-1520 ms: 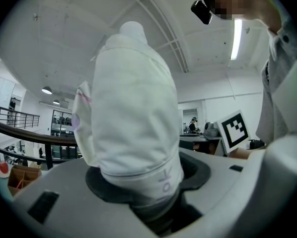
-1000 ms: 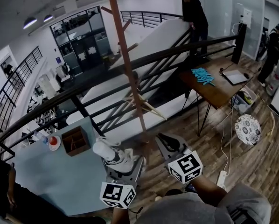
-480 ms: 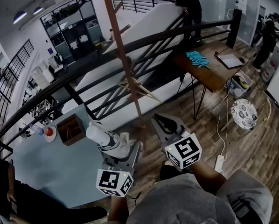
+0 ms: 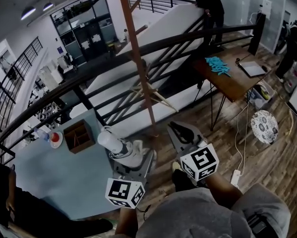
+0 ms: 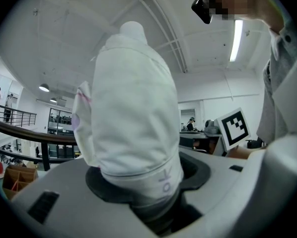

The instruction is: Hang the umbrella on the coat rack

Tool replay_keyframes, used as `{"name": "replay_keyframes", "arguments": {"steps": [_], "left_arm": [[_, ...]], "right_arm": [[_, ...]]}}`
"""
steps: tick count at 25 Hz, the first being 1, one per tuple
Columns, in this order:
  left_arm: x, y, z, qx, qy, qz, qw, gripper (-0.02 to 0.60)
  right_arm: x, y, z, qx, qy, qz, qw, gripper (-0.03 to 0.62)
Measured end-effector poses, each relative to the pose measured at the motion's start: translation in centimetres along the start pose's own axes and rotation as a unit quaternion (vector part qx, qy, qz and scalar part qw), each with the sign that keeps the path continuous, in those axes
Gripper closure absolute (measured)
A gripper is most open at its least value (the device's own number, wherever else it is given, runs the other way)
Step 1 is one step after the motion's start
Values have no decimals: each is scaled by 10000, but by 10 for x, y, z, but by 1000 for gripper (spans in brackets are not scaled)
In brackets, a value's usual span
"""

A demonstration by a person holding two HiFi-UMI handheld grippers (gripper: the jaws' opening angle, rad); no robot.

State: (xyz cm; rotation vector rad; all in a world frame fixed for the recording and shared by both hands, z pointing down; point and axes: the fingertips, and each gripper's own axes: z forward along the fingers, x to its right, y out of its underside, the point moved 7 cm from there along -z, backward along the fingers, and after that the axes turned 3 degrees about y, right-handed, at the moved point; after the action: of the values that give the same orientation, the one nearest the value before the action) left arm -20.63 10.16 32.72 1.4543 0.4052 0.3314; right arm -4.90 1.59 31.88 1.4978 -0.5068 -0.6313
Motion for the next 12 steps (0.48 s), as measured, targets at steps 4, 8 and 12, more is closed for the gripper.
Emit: {"name": "replay_keyframes", "arguments": {"steps": [4, 8, 12], "left_arm": [[-4, 0, 18, 2, 39, 8, 10000, 337], [-9, -2, 40, -20, 153, 47, 9999, 337], [-16, -4, 61, -63, 247, 83, 9996, 337]], "right_arm": [[17, 3, 8, 30, 47, 30, 10000, 548], [33, 4, 18, 39, 146, 60, 9999, 548], [49, 5, 29, 30, 212, 79, 9997, 548]]}}
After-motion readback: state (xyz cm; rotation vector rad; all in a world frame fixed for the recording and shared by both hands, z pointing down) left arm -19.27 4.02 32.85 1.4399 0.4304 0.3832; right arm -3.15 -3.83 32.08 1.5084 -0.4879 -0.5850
